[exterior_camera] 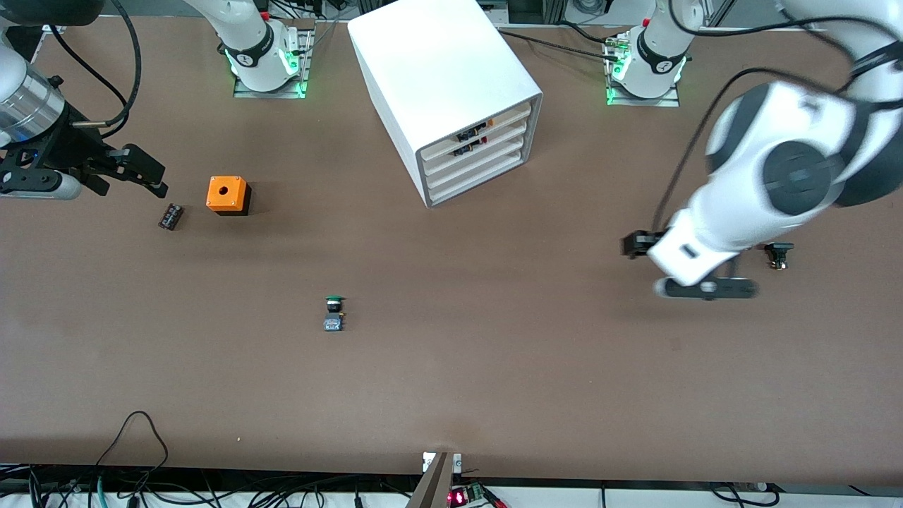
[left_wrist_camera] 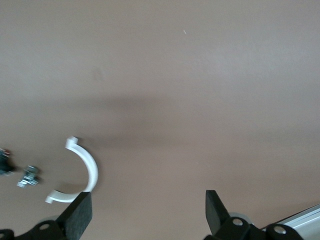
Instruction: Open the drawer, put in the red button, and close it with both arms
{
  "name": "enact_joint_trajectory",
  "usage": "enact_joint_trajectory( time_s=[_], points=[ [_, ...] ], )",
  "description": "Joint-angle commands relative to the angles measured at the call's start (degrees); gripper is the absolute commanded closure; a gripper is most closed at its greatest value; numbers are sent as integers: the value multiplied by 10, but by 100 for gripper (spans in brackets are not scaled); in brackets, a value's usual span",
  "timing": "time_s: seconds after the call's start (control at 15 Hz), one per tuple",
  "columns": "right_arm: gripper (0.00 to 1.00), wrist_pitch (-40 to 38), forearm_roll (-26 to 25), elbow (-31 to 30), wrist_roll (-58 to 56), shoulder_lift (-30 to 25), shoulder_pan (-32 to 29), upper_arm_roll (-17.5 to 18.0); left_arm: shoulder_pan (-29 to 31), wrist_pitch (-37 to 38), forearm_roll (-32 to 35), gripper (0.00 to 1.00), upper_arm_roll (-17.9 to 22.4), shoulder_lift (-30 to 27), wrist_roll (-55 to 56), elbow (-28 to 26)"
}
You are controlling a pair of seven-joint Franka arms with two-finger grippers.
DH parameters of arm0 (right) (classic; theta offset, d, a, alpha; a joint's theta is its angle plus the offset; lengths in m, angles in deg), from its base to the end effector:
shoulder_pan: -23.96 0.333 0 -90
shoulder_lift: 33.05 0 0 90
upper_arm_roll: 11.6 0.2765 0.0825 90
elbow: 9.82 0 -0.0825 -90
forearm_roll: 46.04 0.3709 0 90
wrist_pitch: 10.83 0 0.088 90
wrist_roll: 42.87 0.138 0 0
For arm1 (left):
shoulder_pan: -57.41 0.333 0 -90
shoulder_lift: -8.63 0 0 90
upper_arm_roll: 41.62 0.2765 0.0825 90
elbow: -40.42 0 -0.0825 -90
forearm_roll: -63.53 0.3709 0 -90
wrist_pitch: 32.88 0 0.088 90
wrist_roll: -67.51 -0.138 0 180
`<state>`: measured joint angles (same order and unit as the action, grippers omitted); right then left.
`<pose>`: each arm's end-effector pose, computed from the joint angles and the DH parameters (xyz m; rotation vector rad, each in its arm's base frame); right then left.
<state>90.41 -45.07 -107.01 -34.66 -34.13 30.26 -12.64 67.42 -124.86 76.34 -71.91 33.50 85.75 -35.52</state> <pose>0.5523 0.0528 0.5240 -3.1101 0.0841 -0.1353 0.6180 -0.1434 0.4390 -3.0991 0.0369 0.1394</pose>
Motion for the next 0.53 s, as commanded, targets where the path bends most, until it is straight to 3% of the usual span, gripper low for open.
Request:
enact_joint_trajectory(
  time_s=[0.0, 0.13, 0.27, 0.33, 0.47],
  points=[
    [0, -13, -4, 16, -4, 6, -3, 4, 39, 14, 10, 0, -6, -7, -77, 14],
    [0, -13, -5, 16, -4, 6, -3, 4, 27, 9, 2, 0, 26, -21, -116, 11],
    [0, -13, -6, 16, -4, 6, -3, 4, -50, -1, -59, 0, 144, -58, -153, -3],
    [0, -13, -6, 16, -4, 6, -3, 3, -71, -7, -109, 0, 193, -82, -169, -24],
    [0, -13, -6, 17, -4, 6, -2, 4, -83, -57, -133, 0, 227, -153, -213, -110]
  ],
)
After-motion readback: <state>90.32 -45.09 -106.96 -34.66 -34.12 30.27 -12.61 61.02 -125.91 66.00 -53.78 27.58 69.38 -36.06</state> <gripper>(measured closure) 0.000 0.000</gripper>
